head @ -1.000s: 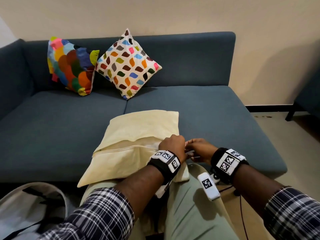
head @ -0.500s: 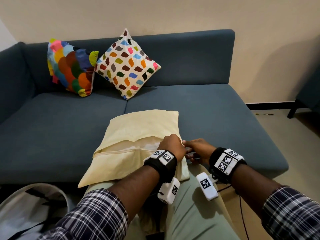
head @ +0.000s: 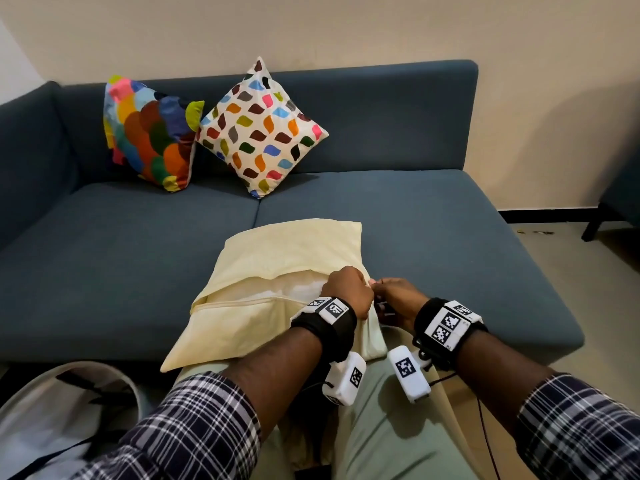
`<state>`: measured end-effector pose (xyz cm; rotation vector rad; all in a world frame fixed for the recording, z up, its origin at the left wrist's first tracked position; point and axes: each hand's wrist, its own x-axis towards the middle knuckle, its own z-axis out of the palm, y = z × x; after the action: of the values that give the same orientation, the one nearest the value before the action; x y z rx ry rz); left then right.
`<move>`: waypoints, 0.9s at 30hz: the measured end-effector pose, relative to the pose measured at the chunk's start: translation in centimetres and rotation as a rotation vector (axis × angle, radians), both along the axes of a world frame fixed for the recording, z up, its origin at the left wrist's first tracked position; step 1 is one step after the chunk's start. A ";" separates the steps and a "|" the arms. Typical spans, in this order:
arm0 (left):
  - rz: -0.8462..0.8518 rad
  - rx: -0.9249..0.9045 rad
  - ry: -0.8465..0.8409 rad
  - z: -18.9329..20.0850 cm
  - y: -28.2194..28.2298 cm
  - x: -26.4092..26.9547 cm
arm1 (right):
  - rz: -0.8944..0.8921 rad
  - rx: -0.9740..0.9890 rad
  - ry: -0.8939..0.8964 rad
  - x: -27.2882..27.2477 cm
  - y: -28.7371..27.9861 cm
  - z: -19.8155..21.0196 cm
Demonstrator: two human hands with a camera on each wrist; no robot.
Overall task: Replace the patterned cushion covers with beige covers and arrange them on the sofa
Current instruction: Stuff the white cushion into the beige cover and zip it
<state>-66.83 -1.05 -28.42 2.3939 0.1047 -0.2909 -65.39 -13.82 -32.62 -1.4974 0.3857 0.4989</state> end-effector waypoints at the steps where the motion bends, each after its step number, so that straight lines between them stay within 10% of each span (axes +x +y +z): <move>1: -0.005 -0.006 0.009 -0.2 0.1 0.2 | -0.006 -0.012 -0.010 0.1 0.0 0.0; 27: 0.079 -0.079 0.099 4.8 17.9 -0.6 | 0.093 -0.503 -0.162 2.6 0.7 0.1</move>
<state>-67.46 16.86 -23.64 2.2913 0.2292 -0.3692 -62.81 -13.07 -32.54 -2.0356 0.3287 0.3633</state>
